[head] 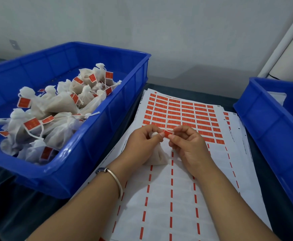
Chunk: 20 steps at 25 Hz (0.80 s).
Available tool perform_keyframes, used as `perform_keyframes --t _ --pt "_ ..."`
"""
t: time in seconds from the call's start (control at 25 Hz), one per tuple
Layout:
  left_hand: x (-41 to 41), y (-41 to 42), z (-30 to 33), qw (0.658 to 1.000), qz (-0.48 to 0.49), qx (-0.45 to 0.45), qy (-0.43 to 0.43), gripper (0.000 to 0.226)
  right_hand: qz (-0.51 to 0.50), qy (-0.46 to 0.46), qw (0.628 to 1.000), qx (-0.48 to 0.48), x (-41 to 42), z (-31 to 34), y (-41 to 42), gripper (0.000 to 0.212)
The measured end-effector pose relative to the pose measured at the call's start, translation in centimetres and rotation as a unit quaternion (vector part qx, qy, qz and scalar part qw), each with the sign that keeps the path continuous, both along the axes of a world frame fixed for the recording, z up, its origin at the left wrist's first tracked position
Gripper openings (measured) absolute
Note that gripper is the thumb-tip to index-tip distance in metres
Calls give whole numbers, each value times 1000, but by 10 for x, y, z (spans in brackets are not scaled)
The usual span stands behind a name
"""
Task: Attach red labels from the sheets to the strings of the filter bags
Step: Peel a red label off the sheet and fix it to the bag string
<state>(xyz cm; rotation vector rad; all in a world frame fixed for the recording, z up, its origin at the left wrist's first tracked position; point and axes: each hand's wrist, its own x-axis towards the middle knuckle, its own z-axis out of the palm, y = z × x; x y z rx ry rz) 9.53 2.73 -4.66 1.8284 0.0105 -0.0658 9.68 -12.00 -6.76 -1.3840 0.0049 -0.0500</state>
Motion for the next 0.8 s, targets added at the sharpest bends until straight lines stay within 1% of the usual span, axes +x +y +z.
perform_keyframes --t 0.04,0.08,0.12,0.16,0.2,0.24,0.28,0.36,0.44,0.48,0.52,0.6,0.64,0.72,0.8 --pt "0 0 1 1000 -6 10 2 9 0 -2 1000 -7 0 -1 0 15" --pt "0 2 2 999 -14 47 -5 8 0 -3 1000 -11 -1 -1 1 16" --pt "0 5 4 991 -30 124 -27 8 -1 -4 1000 -17 -1 -1 1 15" --pt "-1 7 8 973 -50 220 -58 8 -3 -5 1000 -30 -2 0 2 15" --pt "-1 8 12 950 -71 290 -87 13 -9 -6 999 -46 -3 -1 3 14" --pt "-2 9 16 932 -93 332 -111 16 -16 -6 998 -58 -4 -2 4 12" --pt "-4 10 23 925 -105 349 -104 18 -21 -6 998 -63 -5 -1 4 11" --pt "-12 11 38 927 -106 356 -53 20 -26 4 999 -39 -5 2 5 17" --pt "-20 15 55 936 -87 336 -56 20 -21 24 999 -1 -5 5 5 24" --pt "-25 17 64 941 -77 323 -66 18 -15 29 999 -14 -5 6 6 25" --pt "-32 20 74 945 -62 310 -78 15 -9 31 998 -46 -6 5 8 27" --pt "-42 26 99 950 -27 290 -114 6 4 26 994 -103 -8 6 13 29" --pt "-47 30 112 948 -10 283 -142 5 5 26 993 -116 -10 6 14 29" --pt "-56 42 137 942 38 260 -211 4 0 28 992 -124 -13 9 16 28" --pt "-58 63 157 934 104 219 -262 4 -2 30 992 -125 -16 12 17 28"
